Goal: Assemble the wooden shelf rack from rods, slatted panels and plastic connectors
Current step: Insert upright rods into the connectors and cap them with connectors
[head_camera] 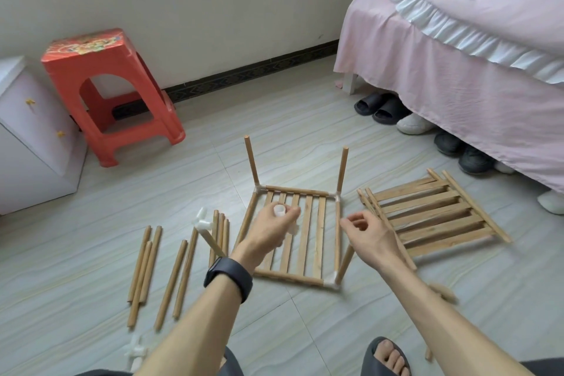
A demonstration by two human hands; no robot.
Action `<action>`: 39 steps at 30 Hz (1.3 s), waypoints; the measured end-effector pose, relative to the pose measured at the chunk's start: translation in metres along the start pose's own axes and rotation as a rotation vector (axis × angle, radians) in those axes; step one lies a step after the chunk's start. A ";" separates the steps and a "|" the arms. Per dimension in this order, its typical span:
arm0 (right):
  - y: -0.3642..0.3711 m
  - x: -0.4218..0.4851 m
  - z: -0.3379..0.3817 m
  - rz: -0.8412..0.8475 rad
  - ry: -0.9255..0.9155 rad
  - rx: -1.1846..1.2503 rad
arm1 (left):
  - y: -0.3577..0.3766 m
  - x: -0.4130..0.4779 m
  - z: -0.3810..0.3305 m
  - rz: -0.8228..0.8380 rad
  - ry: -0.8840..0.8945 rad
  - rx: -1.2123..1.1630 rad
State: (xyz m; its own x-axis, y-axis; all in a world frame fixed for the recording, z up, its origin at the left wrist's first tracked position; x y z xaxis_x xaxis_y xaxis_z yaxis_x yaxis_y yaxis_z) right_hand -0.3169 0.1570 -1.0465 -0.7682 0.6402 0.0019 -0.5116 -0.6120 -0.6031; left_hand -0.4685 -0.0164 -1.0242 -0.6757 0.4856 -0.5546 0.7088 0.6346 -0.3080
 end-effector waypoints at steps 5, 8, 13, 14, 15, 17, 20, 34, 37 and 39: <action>0.010 -0.014 0.056 0.154 -0.093 0.420 | 0.051 -0.011 -0.004 0.348 -0.169 -0.331; 0.009 -0.019 0.061 0.162 -0.133 0.402 | 0.060 -0.013 -0.003 0.417 -0.236 -0.391; 0.014 -0.021 0.052 0.177 -0.168 0.356 | 0.055 -0.013 0.001 0.392 -0.291 -0.493; 0.013 -0.020 0.050 0.152 -0.169 0.327 | 0.053 -0.012 0.001 0.380 -0.281 -0.496; 0.012 -0.018 0.046 0.114 -0.157 0.322 | 0.051 -0.011 0.002 0.369 -0.262 -0.489; 0.009 -0.014 0.038 0.046 -0.102 0.364 | 0.048 -0.010 0.001 0.370 -0.209 -0.468; 0.007 -0.009 0.026 0.018 -0.046 0.379 | 0.044 -0.010 0.002 0.387 -0.149 -0.378; 0.000 -0.011 -0.017 -0.184 0.186 0.715 | 0.075 -0.006 0.006 0.400 -0.129 -0.228; -0.005 -0.011 -0.022 -0.232 0.186 0.679 | 0.082 -0.003 0.006 0.395 -0.134 -0.242; -0.005 -0.011 -0.024 -0.241 0.201 0.698 | 0.085 -0.001 0.006 0.372 -0.140 -0.225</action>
State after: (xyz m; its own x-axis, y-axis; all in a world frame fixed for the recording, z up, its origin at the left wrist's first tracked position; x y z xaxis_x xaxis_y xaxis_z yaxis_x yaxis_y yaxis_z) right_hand -0.2967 0.1641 -1.0621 -0.5539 0.8246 -0.1155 -0.8320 -0.5533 0.0396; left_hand -0.4065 0.0334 -1.0548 -0.3388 0.6292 -0.6995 0.8263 0.5546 0.0986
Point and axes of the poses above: each hand's wrist, its own x-axis towards the middle knuckle, its own y-axis out of the palm, z = x × y, the point moved 7 cm from there along x, towards the middle knuckle, and after that the axes turned 15 degrees about -y, right-handed, at the moved point
